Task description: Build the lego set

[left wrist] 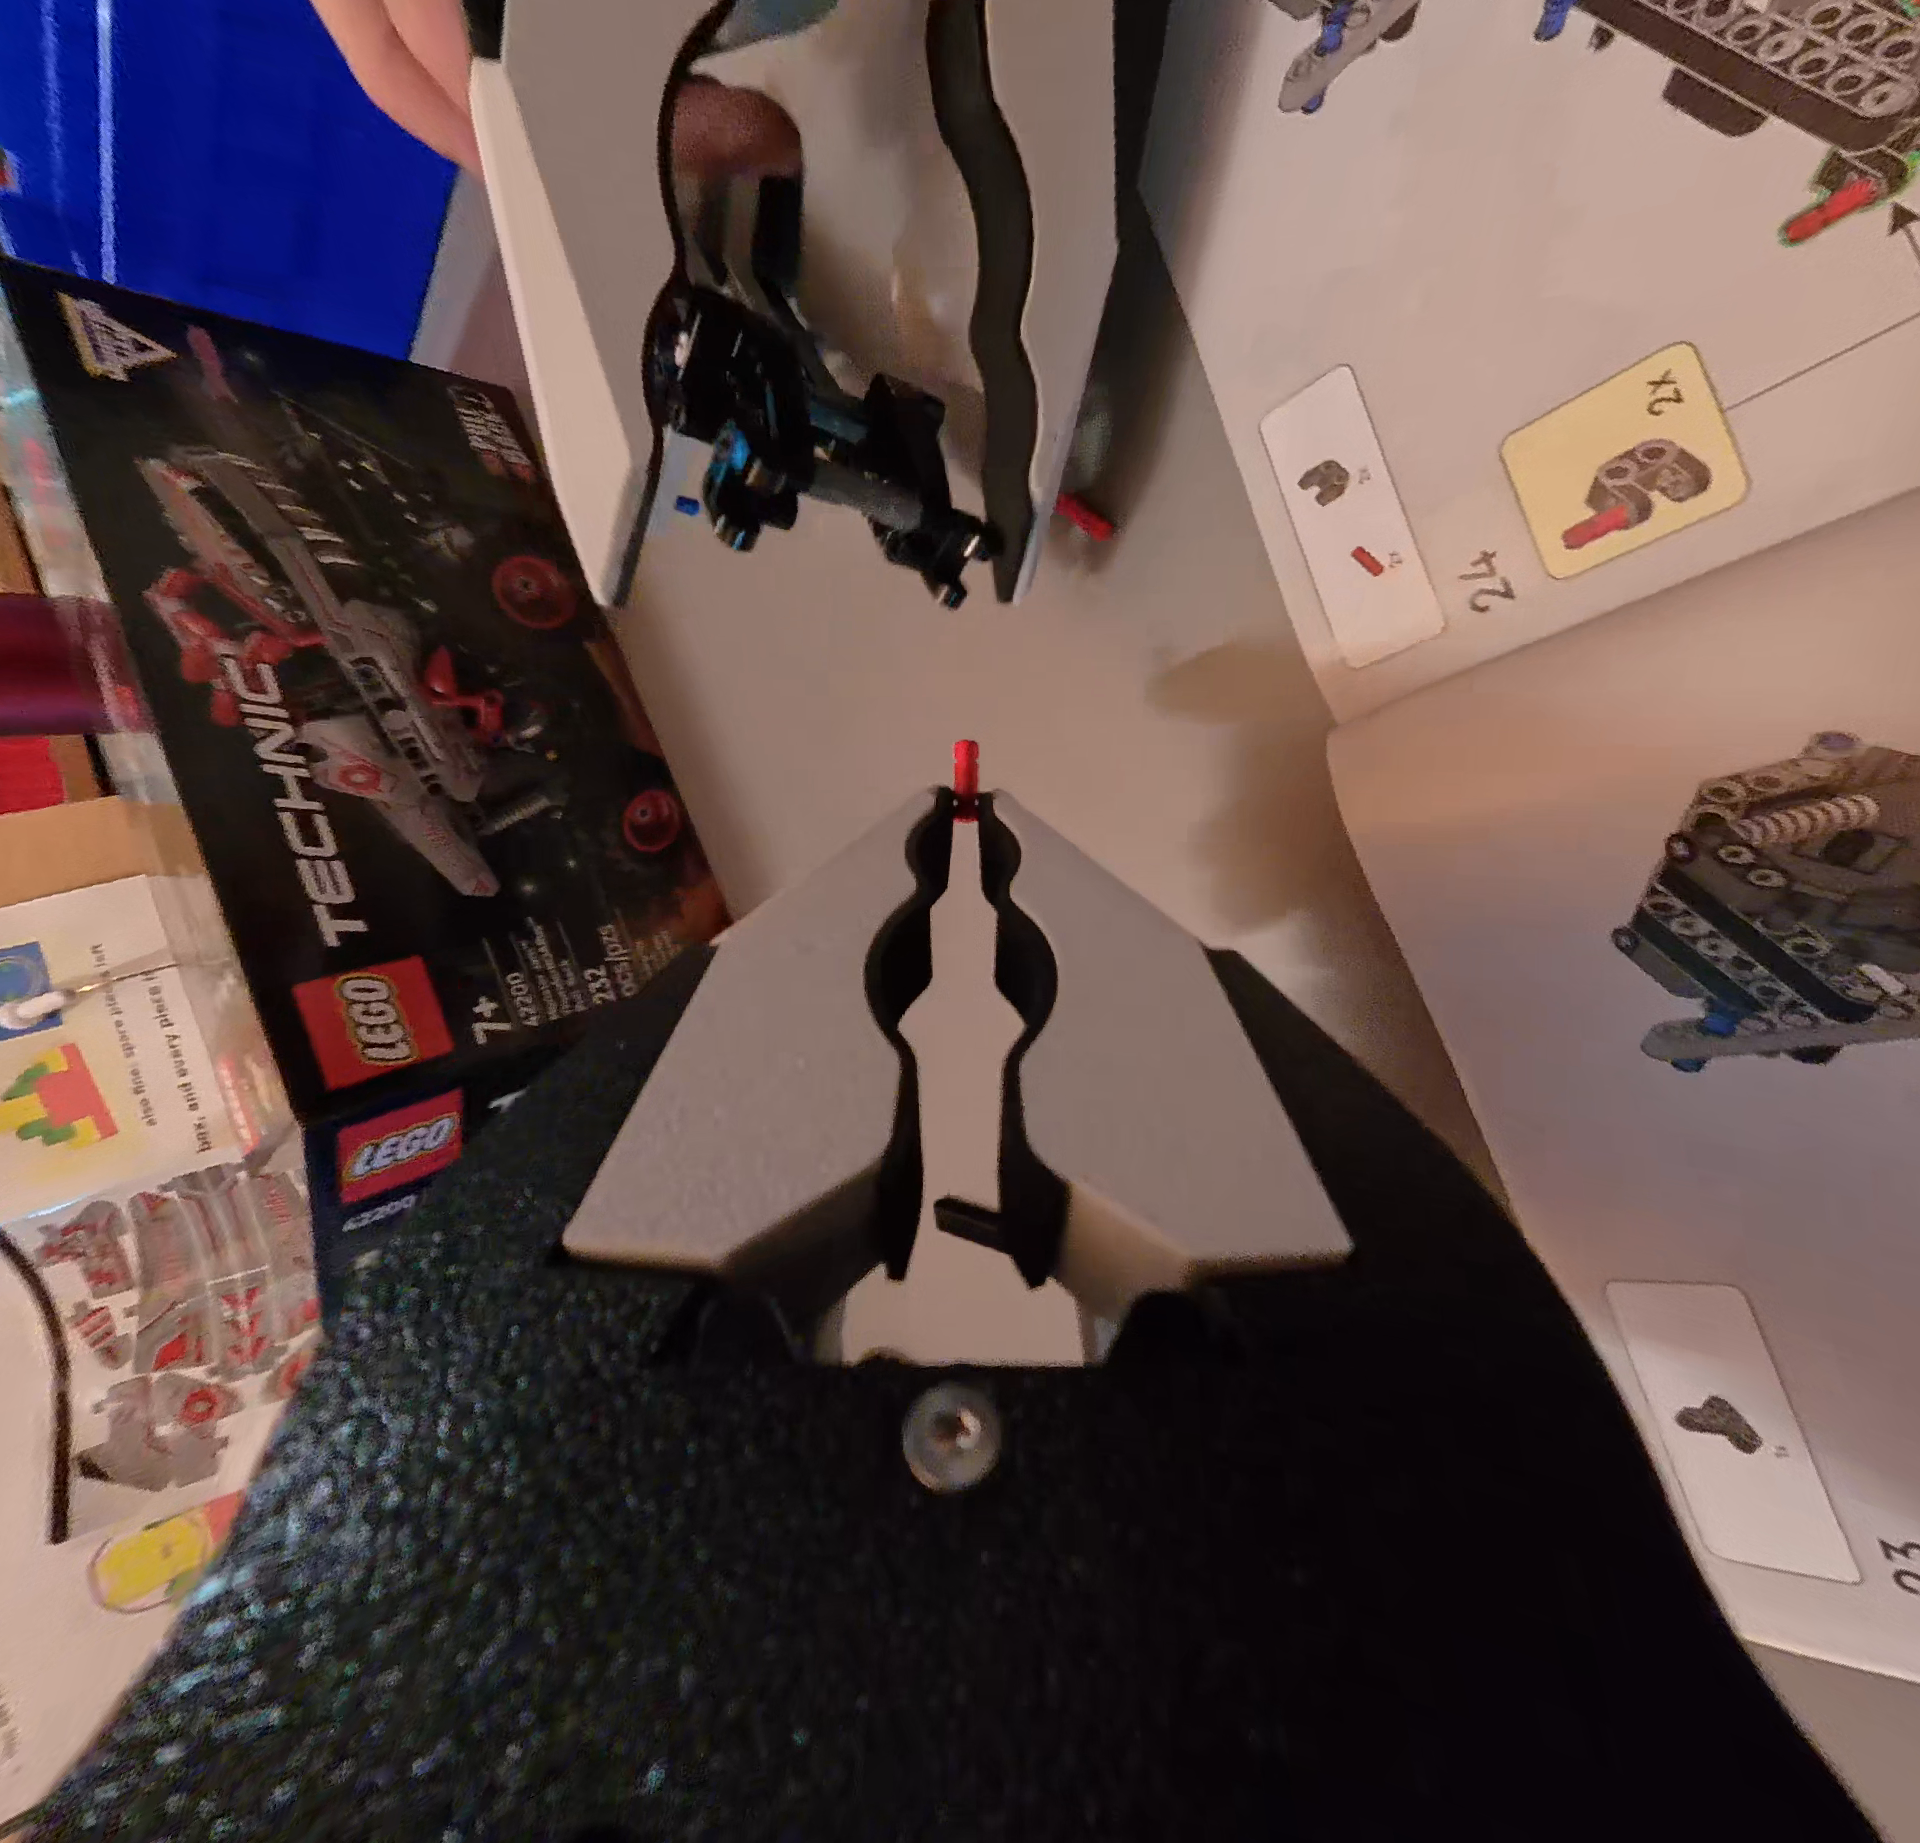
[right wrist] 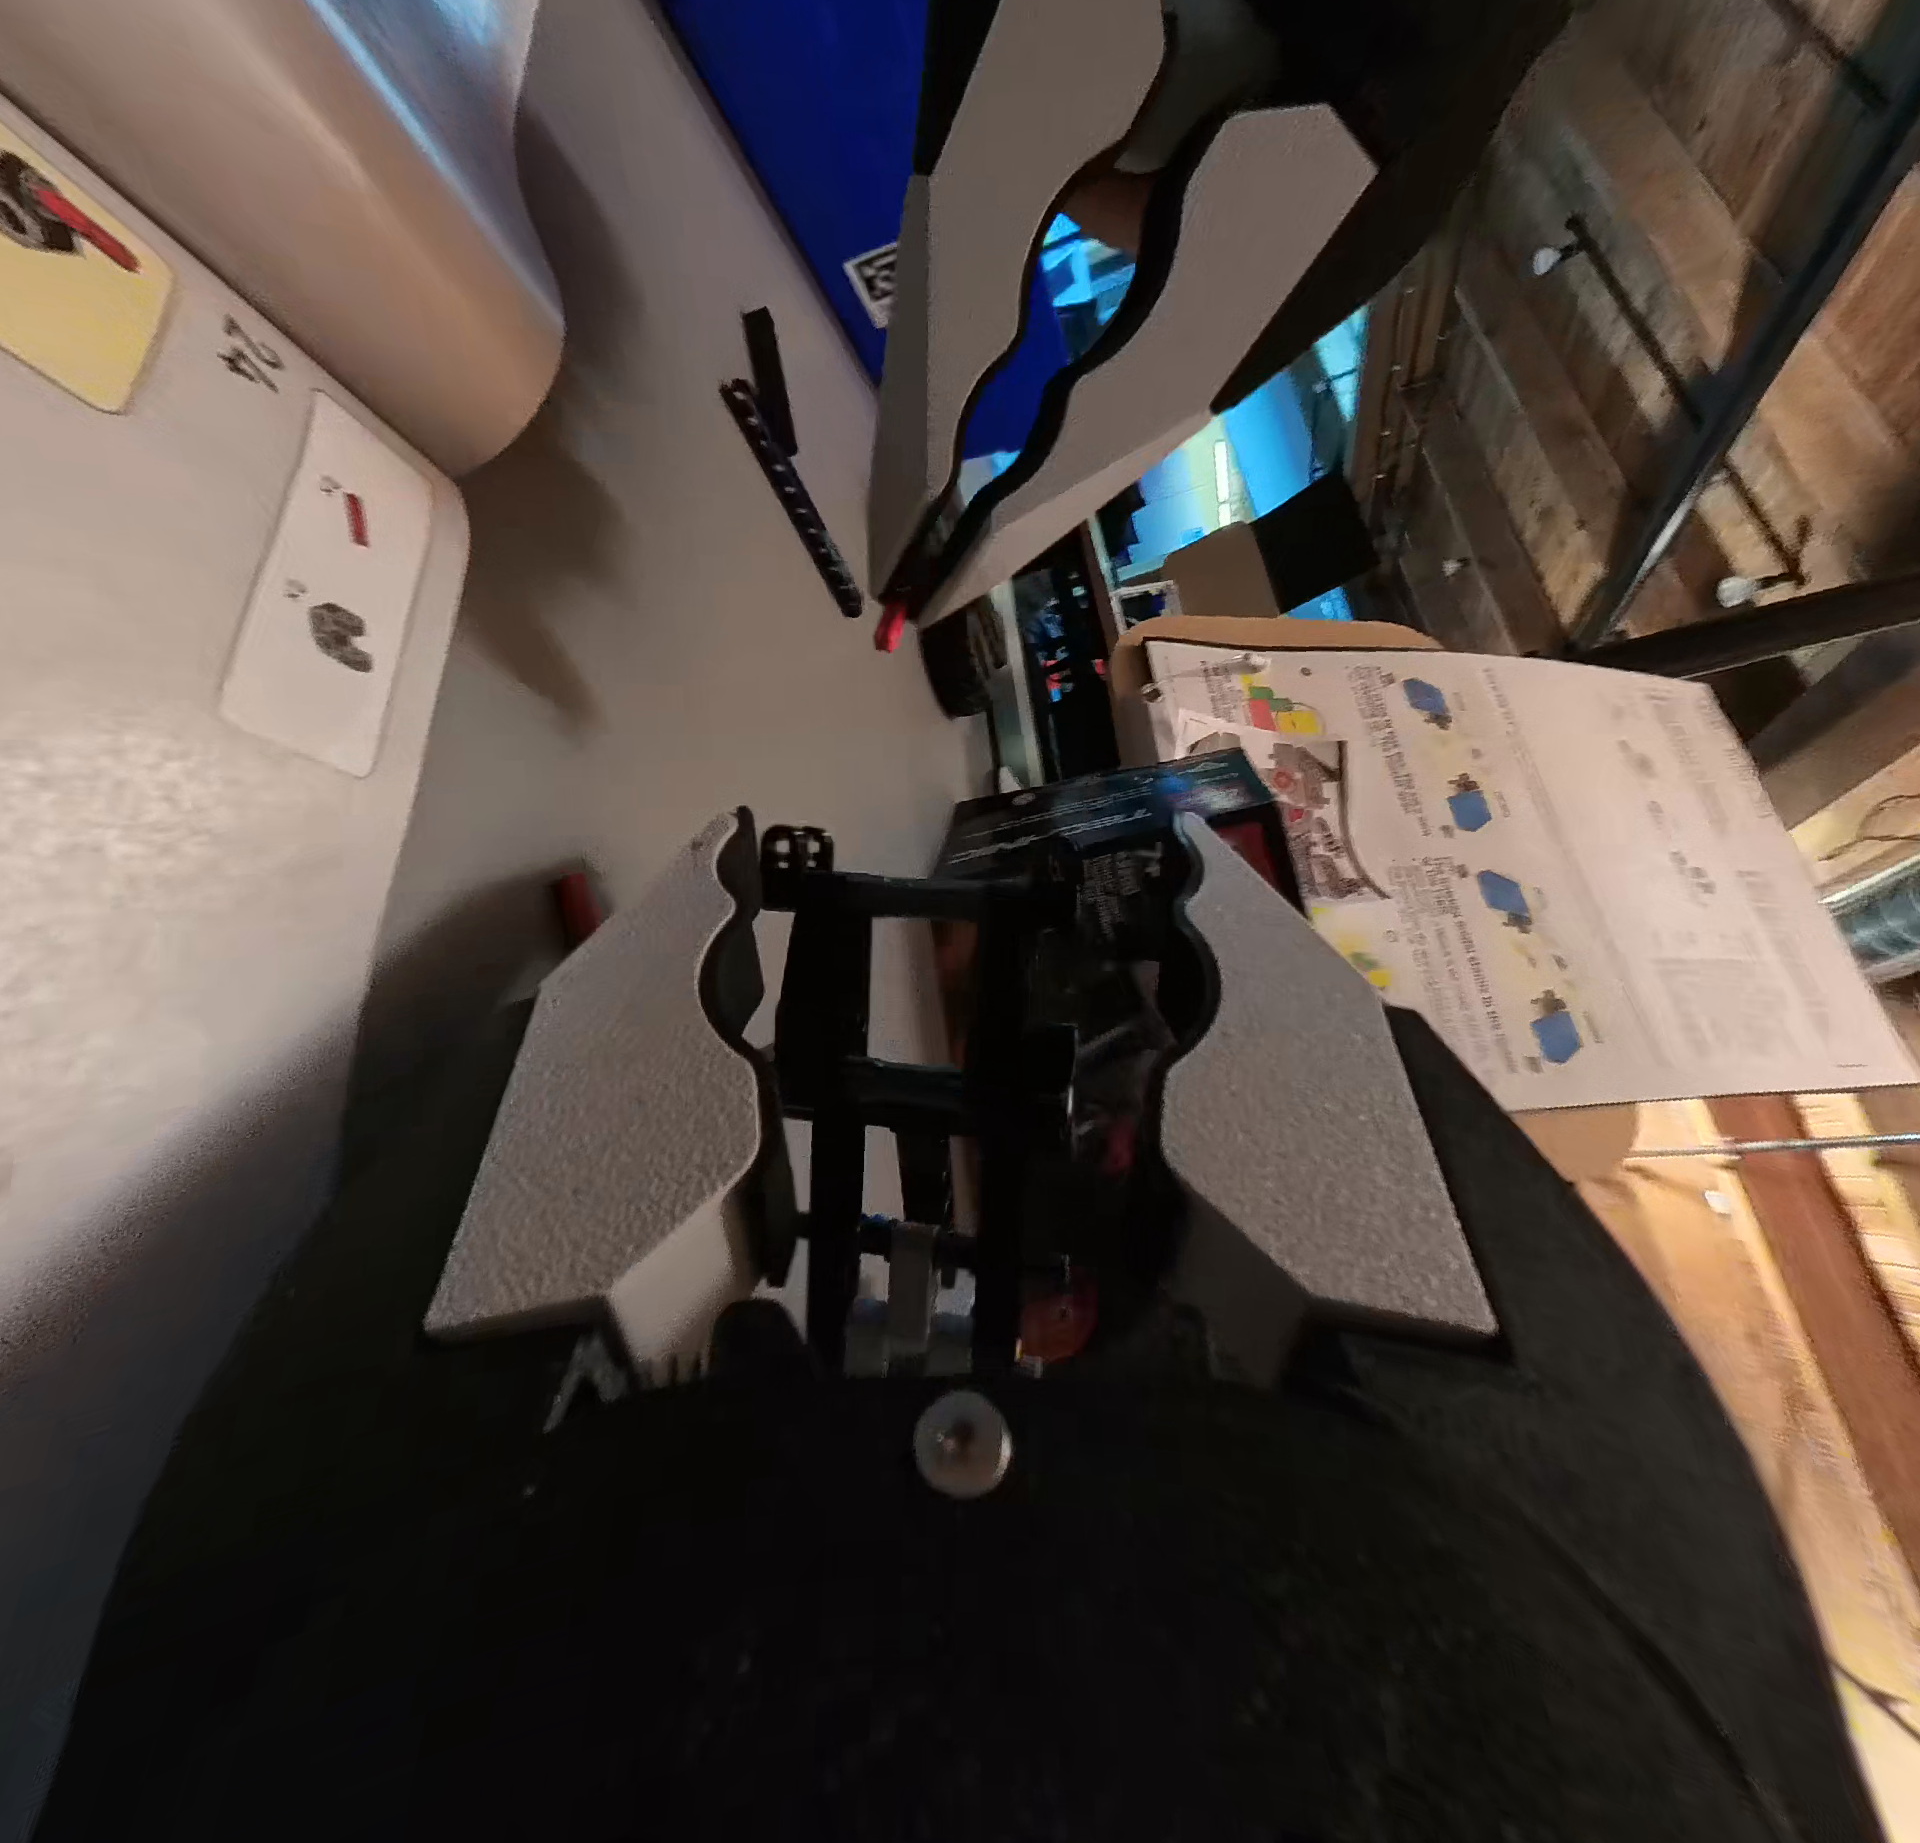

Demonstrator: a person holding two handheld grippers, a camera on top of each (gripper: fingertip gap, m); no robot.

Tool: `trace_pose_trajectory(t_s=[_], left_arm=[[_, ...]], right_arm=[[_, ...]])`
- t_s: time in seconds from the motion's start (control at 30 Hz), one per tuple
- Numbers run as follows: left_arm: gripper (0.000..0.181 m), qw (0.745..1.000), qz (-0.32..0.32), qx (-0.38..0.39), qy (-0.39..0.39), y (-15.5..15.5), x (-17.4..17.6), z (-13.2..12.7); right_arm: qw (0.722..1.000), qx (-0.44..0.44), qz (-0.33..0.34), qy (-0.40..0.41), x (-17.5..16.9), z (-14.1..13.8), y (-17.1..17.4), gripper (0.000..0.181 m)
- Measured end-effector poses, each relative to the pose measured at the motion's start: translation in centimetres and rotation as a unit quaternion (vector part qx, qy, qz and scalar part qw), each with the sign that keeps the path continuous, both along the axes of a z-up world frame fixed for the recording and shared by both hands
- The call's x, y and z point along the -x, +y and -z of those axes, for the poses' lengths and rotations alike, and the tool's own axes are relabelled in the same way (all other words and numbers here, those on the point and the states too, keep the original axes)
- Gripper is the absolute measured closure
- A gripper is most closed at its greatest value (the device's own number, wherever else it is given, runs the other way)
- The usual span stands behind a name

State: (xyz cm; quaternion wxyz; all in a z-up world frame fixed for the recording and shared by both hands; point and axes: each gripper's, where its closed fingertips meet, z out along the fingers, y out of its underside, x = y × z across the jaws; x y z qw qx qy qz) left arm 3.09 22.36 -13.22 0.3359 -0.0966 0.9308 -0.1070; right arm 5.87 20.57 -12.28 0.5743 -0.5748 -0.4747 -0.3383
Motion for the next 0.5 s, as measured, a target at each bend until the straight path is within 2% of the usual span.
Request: trace_pose_trajectory(t_s=[0.07,0.17,0.3,0.37,0.5], left_arm=[[0.179,1.0,-0.006,0.006,0.025,0.3,0.3,0.9],[0.179,0.996,-0.03,0.039,0.069,0.5,0.5,2.7],[0.179,0.974,-0.101,0.175,0.102,-0.2,-0.1,3.6],[0.179,0.963,-0.124,0.214,0.109,-0.3,0.1,3.9],[0.179,0.963,-0.136,0.214,0.089,-0.2,0.7,4.4]], right_arm=[[1.0,0.021,0.002,0.007,0.0,0.8,-0.2,0.094],[1.0,0.031,-0.003,0.005,0.4,1.2,-0.4,0.09],[0.999,0.045,0.0,0.011,0.4,1.5,-1.0,0.081],[0.998,0.054,-0.005,0.011,0.8,1.6,-1.6,0.082],[1.0,0.018,-0.006,0.017,0.6,-0.8,-3.2,0.079]])
